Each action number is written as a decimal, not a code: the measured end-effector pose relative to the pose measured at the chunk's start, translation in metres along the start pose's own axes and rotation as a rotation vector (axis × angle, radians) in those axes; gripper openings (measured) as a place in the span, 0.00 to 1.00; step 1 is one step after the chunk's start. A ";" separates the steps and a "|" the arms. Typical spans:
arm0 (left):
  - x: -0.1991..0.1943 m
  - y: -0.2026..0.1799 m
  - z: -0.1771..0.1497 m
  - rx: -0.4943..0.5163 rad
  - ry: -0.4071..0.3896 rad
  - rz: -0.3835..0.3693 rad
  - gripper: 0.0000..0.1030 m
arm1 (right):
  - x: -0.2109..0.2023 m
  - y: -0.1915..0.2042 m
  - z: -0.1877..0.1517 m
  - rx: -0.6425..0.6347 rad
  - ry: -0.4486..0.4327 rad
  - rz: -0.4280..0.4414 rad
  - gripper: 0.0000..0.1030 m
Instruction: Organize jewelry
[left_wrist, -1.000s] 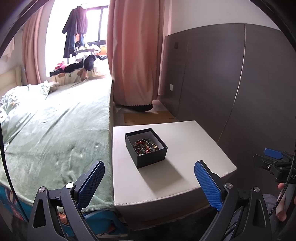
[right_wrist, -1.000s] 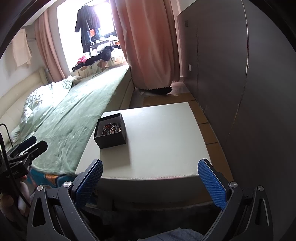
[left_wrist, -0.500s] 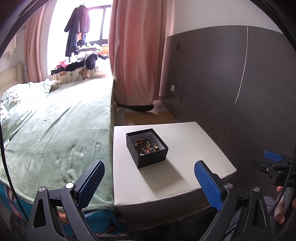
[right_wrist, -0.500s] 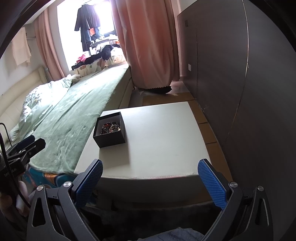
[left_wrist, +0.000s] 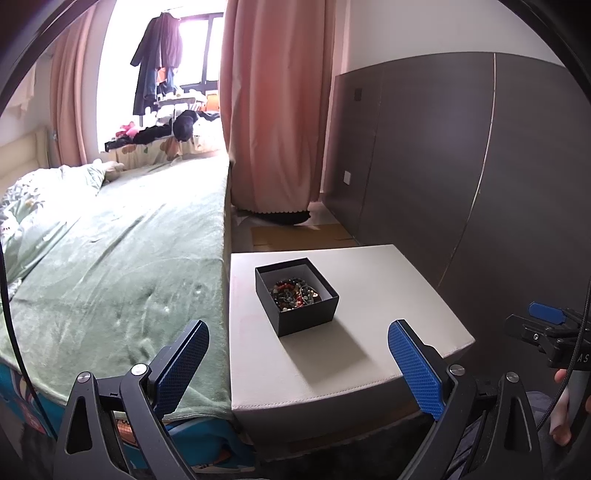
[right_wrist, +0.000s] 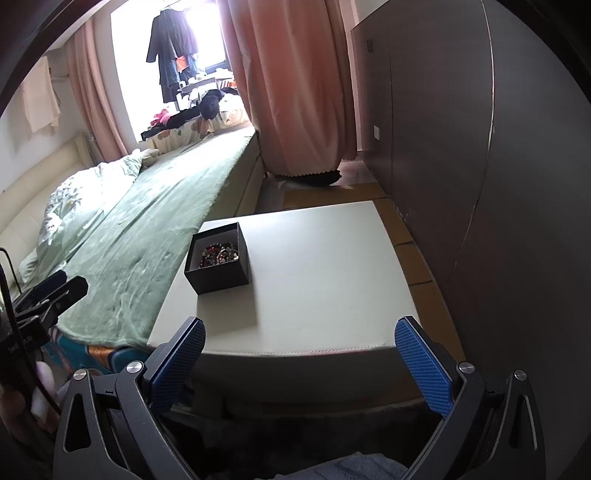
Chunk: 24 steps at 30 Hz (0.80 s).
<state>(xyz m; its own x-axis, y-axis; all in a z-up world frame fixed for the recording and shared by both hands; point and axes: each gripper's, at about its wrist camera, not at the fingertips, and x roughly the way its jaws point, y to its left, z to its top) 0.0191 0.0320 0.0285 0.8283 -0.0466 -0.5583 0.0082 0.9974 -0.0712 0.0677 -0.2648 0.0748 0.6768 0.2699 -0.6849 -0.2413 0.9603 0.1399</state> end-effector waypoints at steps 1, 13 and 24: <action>0.000 0.000 0.000 -0.001 0.000 0.000 0.95 | 0.000 0.000 0.000 0.000 0.000 0.000 1.00; 0.000 0.001 0.000 -0.001 0.000 0.000 0.95 | 0.000 0.000 0.000 -0.001 0.001 0.000 1.00; 0.000 0.000 -0.001 -0.006 -0.005 0.002 0.95 | 0.000 -0.001 0.000 0.001 0.003 0.000 1.00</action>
<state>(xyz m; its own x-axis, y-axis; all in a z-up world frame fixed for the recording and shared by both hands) 0.0184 0.0319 0.0276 0.8310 -0.0441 -0.5545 0.0030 0.9972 -0.0747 0.0683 -0.2661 0.0750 0.6750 0.2693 -0.6869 -0.2401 0.9605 0.1406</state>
